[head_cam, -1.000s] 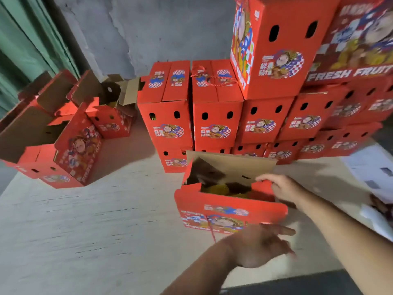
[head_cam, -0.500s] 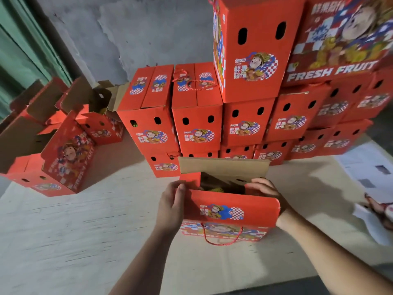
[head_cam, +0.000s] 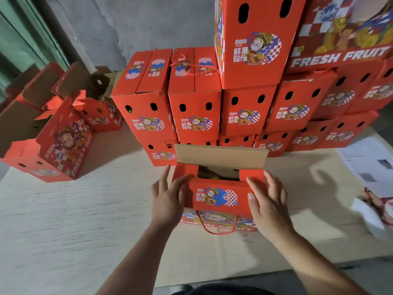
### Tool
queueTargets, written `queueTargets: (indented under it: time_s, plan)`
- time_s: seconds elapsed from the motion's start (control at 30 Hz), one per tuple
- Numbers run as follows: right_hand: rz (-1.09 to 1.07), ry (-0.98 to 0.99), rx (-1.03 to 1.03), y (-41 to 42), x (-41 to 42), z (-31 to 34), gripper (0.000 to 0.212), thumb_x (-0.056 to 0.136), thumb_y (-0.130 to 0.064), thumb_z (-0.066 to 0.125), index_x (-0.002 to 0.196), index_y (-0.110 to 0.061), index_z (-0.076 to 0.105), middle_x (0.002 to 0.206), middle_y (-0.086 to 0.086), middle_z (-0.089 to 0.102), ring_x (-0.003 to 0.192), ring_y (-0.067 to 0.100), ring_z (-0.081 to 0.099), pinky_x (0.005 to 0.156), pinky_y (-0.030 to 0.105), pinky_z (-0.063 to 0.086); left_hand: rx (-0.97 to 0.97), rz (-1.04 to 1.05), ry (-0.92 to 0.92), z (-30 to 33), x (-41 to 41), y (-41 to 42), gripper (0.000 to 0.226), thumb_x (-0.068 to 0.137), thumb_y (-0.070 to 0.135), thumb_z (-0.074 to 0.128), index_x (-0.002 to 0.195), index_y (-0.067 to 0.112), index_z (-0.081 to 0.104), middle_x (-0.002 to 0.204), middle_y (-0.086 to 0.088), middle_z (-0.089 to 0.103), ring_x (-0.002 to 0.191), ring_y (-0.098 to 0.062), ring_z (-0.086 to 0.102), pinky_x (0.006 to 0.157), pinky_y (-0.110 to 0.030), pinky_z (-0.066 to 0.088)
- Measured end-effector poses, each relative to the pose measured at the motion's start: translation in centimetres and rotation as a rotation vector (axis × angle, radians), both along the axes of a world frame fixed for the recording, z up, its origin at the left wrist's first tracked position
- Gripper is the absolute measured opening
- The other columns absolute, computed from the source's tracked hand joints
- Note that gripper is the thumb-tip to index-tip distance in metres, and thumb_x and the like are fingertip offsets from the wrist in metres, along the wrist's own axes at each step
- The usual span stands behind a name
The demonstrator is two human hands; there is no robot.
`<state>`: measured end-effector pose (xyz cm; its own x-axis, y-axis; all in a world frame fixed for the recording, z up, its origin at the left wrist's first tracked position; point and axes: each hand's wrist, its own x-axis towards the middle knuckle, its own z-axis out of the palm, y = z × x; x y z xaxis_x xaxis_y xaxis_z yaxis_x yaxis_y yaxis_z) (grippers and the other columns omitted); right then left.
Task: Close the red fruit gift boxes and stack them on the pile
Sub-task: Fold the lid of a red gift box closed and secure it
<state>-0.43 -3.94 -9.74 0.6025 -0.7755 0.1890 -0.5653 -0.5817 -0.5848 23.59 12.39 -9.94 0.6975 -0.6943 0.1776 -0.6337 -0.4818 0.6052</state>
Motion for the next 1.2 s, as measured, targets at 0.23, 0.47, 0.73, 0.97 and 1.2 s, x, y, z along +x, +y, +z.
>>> queueTargets:
  time_s: [0.23,0.47,0.73,0.97,1.2]
  plan:
    - [0.098,0.233,-0.020,-2.2,-0.5,0.4,0.055,0.105,-0.057,0.034,0.145,-0.028,0.059,0.155,0.000,0.034,0.141,0.029,0.025,0.118,0.052,0.033,0.140,-0.170,-0.220,-0.2,-0.1,2.7,0.095,0.081,0.091,0.053,0.153,0.030,0.044,0.158,0.011,0.041,0.139,-0.024,0.034,0.113,-0.051,0.040]
    - [0.037,0.152,-0.188,-0.6,-0.5,0.3,0.051,0.096,-0.055,0.036,0.117,-0.024,0.070,0.117,0.002,0.054,0.101,0.032,0.045,0.089,0.049,0.047,0.162,-0.094,-0.344,-0.4,-1.9,4.3,0.104,0.066,0.102,0.052,0.136,0.025,0.051,0.132,0.000,0.052,0.117,-0.028,0.048,0.094,-0.050,0.048]
    - [0.094,0.532,-0.077,-2.2,0.4,0.8,0.047,0.099,-0.061,0.019,0.129,-0.037,0.045,0.124,-0.006,0.039,0.113,0.023,0.038,0.097,0.039,0.033,0.425,-0.120,-0.218,0.9,-1.4,3.6,0.124,0.063,0.109,0.035,0.159,0.030,0.030,0.157,-0.005,0.030,0.142,-0.033,0.034,0.115,-0.058,0.035]
    - [0.080,0.406,0.077,-2.1,0.7,2.0,0.044,0.098,-0.059,0.037,0.134,-0.035,0.029,0.129,-0.003,0.029,0.126,0.025,0.033,0.101,0.040,0.031,0.592,-0.211,-0.173,3.3,-1.5,2.6,0.135,0.059,0.109,0.016,0.163,0.028,-0.009,0.170,-0.005,0.006,0.157,-0.035,0.010,0.127,-0.063,0.004]
    - [-0.060,-0.430,0.604,-5.1,2.3,7.7,0.079,0.100,-0.062,0.048,0.164,-0.039,0.008,0.160,-0.016,0.029,0.140,0.005,0.031,0.111,0.035,0.027,-0.310,0.177,0.170,6.2,-3.1,1.0,0.088,0.095,0.060,0.055,0.161,0.011,0.023,0.161,-0.015,0.024,0.151,-0.025,0.020,0.124,-0.052,0.022]
